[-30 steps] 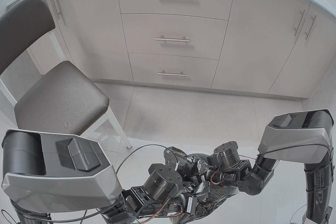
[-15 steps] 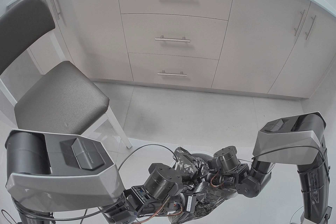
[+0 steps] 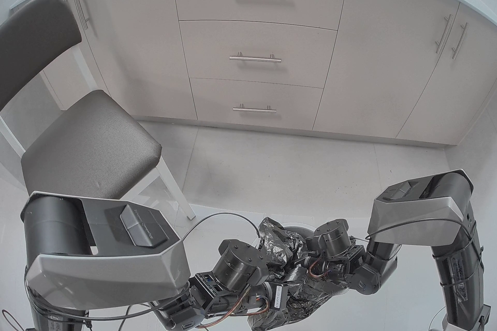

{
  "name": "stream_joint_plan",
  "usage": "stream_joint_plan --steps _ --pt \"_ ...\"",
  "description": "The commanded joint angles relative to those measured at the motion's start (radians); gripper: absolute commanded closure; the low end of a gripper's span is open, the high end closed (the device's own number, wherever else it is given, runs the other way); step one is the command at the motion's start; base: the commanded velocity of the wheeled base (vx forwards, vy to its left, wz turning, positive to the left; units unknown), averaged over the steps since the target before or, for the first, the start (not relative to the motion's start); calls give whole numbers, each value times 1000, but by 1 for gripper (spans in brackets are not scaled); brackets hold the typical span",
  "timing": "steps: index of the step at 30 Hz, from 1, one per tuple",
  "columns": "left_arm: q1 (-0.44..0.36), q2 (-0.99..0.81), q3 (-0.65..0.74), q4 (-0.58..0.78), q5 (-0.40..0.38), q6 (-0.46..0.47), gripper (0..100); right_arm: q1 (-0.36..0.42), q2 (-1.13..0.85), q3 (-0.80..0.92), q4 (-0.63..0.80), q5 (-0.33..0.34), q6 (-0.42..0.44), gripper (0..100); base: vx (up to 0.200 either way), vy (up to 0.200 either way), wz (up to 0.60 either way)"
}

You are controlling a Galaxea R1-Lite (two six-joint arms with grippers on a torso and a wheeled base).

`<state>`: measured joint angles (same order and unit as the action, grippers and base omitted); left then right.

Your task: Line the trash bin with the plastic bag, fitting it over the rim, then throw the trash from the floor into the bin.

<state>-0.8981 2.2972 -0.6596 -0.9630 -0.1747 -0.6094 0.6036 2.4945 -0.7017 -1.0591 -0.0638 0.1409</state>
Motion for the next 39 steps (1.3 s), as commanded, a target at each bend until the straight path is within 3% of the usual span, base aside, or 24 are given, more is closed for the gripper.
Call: stream_joint_plan --steps 1,14,20,39 --pt "1 10 3 -2 0 2 100 -1 0 7 -7 -1 3 0 0 0 0" --pt "1 18 9 -31 -2 3 100 -4 -275 160 1 22 9 0 0 0 0" --pt "1 18 9 -31 -2 3 100 31 -328 191 -4 38 62 0 0 0 0" --pt "1 19 9 -31 -2 5 100 88 -296 48 33 42 52 0 0 0 0"
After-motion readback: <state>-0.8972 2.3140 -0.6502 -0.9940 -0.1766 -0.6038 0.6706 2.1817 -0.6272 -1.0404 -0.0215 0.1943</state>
